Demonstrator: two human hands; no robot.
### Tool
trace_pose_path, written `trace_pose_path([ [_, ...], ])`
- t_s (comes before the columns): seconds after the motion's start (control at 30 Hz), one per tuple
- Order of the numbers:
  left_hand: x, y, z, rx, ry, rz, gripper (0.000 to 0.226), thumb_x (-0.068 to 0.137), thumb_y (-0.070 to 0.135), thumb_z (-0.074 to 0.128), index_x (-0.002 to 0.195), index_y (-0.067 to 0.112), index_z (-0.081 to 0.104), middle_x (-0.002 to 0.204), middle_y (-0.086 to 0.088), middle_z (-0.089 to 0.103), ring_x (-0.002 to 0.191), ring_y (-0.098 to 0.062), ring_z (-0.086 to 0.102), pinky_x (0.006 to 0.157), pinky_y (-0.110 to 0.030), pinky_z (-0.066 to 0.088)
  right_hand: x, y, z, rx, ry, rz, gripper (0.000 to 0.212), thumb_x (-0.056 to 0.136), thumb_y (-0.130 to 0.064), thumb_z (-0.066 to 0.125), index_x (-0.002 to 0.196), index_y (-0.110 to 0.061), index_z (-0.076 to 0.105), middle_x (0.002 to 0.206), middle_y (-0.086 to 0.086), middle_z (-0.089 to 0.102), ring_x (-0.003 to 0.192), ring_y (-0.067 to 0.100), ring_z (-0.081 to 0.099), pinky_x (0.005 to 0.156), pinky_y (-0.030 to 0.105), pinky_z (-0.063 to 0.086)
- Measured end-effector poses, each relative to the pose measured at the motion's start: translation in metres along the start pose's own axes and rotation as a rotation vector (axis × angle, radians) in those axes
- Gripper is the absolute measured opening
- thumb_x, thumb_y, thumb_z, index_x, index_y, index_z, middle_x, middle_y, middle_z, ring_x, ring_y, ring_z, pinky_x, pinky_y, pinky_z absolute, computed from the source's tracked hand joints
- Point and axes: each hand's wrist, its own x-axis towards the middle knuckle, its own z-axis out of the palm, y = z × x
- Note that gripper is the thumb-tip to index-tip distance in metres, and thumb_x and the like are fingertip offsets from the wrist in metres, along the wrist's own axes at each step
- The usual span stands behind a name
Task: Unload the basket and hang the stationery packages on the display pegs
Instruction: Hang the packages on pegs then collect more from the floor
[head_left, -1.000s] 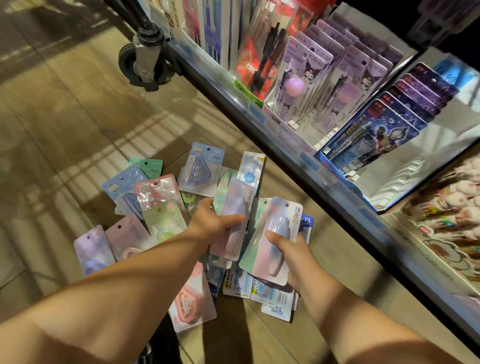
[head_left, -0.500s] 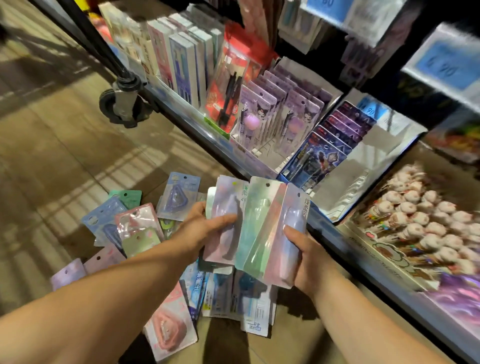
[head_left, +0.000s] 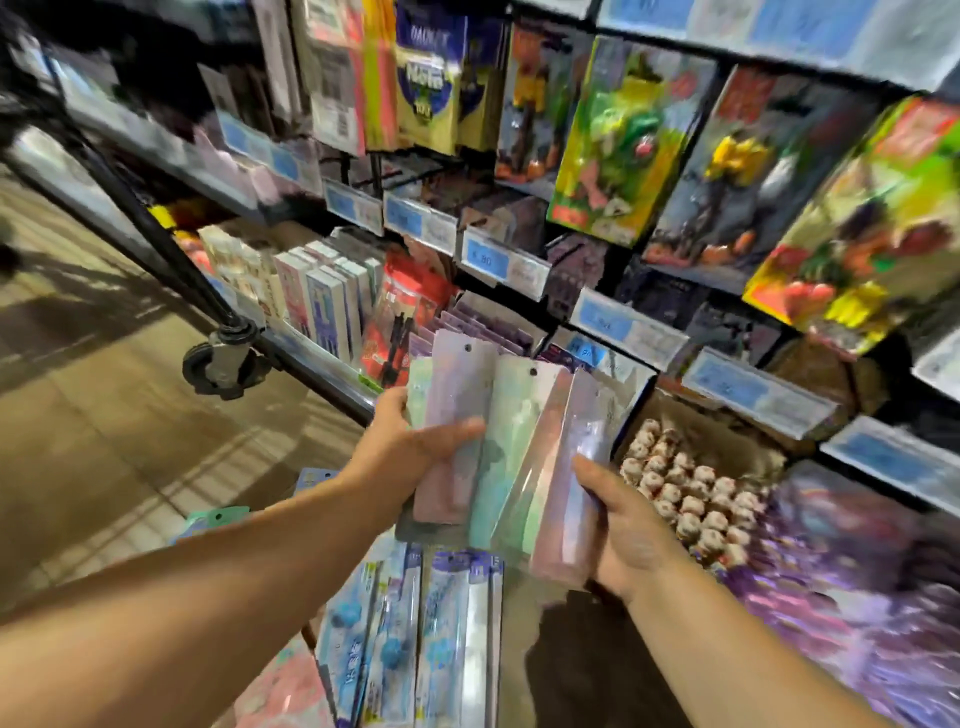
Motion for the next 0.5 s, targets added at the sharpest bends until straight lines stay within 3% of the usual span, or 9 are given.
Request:
trace_pose_path([
  [0.1,-0.012,0.035,0.013,0.015,0.027,0.069,0.085,0.044,0.045,0.094,0.115,0.025,0.050,0.111,-0.009,0.068,0.093,-0.027,0.070,0.079,-0.044,0.058,-0.024,-0.035,0.013,-0.047,-0.007,-0.058,0.024,0.061,-0.027,0.072,0.078,-0.010,0.077,0.080,0.012,0.074,0.067,0.025,0.071,0.067,0.037,0.059],
  [0.2,-0.028,0.071,0.026,-0.028,0.013,0.109,0.062,0.060,0.033,0.090,0.109,0.024,0.052,0.104,-0.008,0.068,0.085,-0.026,0.070,0.070,-0.039,0.059,-0.050,-0.073,0.030,-0.046,-0.045,-0.118,0.020,0.064,-0.024,0.064,0.072,-0.011,0.077,0.074,0.011,0.074,0.059,0.024,0.070,0.055,0.033,0.058],
  [0.27,-0.040,0.089,0.034,-0.037,-0.053,0.115,0.078,0.054,0.039,0.085,0.120,0.020,0.049,0.112,-0.009,0.067,0.091,-0.027,0.071,0.076,-0.044,0.059,-0.067,-0.092,0.038,-0.069,-0.074,-0.180,0.019,0.063,-0.023,0.064,0.071,-0.013,0.078,0.073,0.009,0.074,0.058,0.022,0.070,0.050,0.031,0.057],
  [0.4,-0.068,0.106,0.055,-0.047,-0.136,0.129,0.095,0.053,0.044,0.091,0.130,0.023,0.039,0.119,-0.004,0.061,0.099,-0.027,0.067,0.083,-0.050,0.057,-0.100,-0.112,0.041,-0.123,-0.073,-0.241,0.040,0.064,-0.025,0.068,0.100,-0.010,0.070,0.087,0.012,0.075,0.070,0.026,0.072,0.056,0.036,0.059],
  [0.5,-0.085,0.108,0.079,-0.086,-0.123,0.118,0.106,0.044,0.055,0.092,0.131,0.024,0.041,0.121,-0.006,0.063,0.098,-0.031,0.069,0.081,-0.056,0.057,-0.120,-0.119,0.033,-0.154,-0.005,-0.284,0.060,0.060,-0.028,0.072,0.117,-0.010,0.065,0.101,0.017,0.073,0.086,0.033,0.071,0.073,0.046,0.059],
])
